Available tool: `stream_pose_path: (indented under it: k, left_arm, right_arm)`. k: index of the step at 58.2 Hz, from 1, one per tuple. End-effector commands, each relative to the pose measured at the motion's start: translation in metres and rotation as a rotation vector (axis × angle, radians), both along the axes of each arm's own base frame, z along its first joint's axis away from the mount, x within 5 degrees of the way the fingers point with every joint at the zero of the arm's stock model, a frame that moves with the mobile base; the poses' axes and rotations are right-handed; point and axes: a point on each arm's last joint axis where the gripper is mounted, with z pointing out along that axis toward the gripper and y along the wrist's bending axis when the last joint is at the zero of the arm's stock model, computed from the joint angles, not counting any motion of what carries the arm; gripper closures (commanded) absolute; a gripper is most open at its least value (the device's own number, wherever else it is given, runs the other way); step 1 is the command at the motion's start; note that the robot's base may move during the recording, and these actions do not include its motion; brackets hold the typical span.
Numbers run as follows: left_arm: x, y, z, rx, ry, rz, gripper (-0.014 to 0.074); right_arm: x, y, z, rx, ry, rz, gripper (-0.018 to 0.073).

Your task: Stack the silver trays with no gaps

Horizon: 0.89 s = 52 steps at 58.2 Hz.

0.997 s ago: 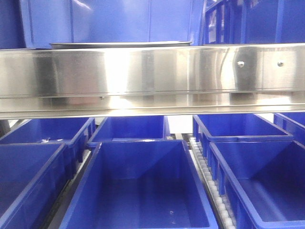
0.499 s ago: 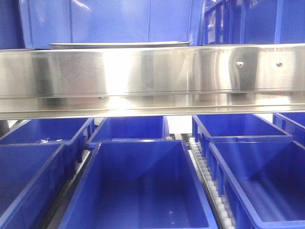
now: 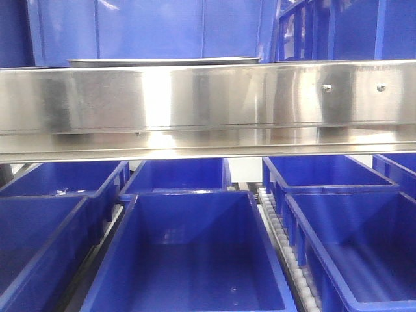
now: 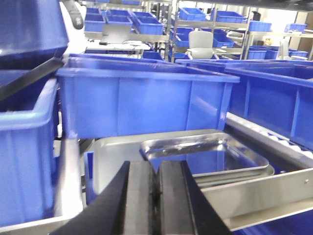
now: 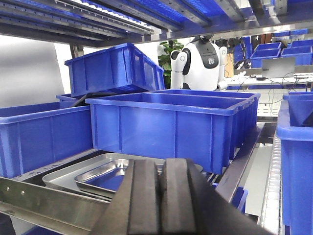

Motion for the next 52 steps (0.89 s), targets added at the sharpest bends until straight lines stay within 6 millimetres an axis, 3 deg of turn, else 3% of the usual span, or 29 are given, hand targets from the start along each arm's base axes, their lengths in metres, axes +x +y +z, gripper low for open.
stream_pose_path:
  k: [1, 12, 52]
  left_arm:
    - [-0.0073, 0.0047, -0.0005, -0.021, -0.013, 0.003, 0.0616]
    - [-0.0171, 0.0108, -0.0003, -0.044, -0.049, 0.003, 0.0616]
    - [-0.0171, 0.0108, -0.0003, -0.044, -0.049, 0.003, 0.0616]
  right_arm:
    - [-0.0005, -0.0004, 0.0009, 0.002, -0.022, -0.004, 0.0638]
    - [-0.0005, -0.0004, 0.0009, 0.002, -0.022, -0.004, 0.0638]
    - [-0.0003, -0.0004, 0.0005, 0.002, -0.021, -0.007, 0.0638]
